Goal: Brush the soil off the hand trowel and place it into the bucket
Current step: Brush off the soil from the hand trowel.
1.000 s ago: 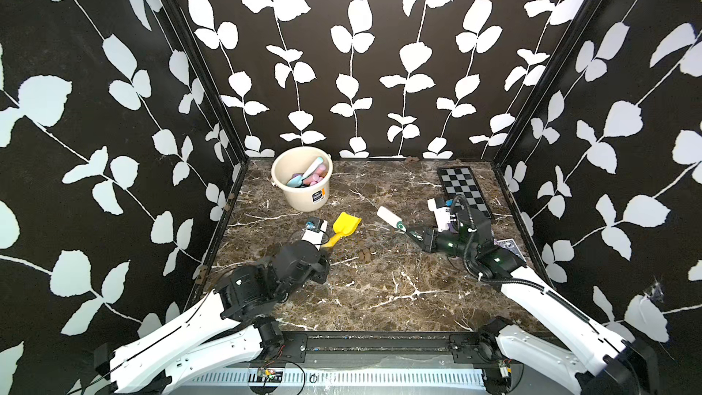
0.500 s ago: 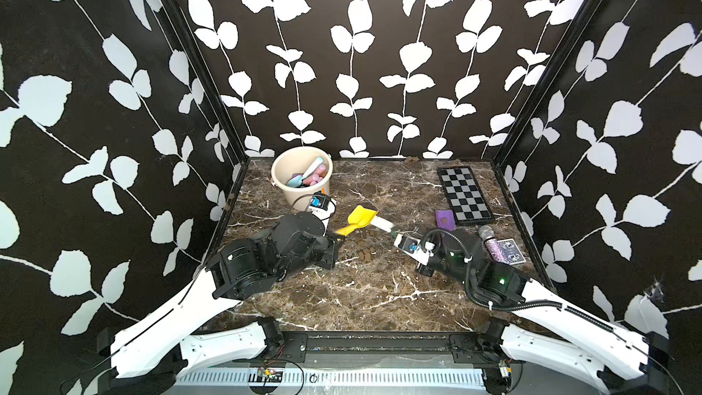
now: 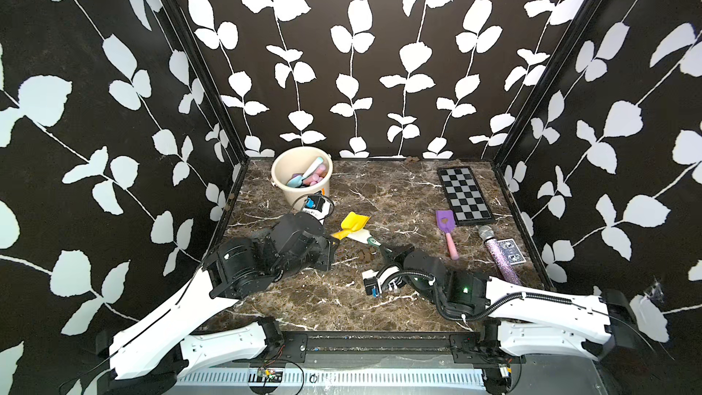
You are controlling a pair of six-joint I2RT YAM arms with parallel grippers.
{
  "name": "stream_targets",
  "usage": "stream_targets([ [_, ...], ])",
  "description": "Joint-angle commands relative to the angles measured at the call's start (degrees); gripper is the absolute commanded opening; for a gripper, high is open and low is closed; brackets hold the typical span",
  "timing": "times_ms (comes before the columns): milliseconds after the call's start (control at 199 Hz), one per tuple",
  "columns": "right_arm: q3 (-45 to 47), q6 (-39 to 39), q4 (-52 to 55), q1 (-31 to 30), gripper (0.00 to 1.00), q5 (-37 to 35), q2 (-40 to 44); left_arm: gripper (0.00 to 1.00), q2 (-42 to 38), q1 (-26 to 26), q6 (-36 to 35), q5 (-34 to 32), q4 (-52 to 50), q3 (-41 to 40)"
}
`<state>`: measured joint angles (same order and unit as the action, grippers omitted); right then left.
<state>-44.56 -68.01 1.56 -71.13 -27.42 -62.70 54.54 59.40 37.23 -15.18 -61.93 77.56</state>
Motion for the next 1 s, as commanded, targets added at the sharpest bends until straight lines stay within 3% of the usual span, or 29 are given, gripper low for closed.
stream_targets([
  [0,-3.0,-6.0,-8.0,-0.9,0.0,-4.0,0.1,0.0,0.1,-0.4,1.0,-1.4,-1.7,0.8],
  [216,-4.9,-5.9,-8.9,3.0,0.0,-7.6,-1.7,0.0,0.5,-0.7,0.9,0.6,0.6,0.1],
  [512,-0.7,-0.6,-7.6,8.1,0.0,-6.8,-1.9,0.0,-1.4,-0.9,1.4,-0.1,0.8,0.0],
  [738,0.6,3.2,-1.7,4.2,0.0,-4.7,-0.2,0.0,-1.6,-1.0,1.5,-1.2,0.4,-0.1],
  [998,-4.1,-3.6,-1.7,-2.2,0.0,-3.7,-1.7,0.0,0.4,-1.2,0.7,-0.5,1.7,-0.8],
])
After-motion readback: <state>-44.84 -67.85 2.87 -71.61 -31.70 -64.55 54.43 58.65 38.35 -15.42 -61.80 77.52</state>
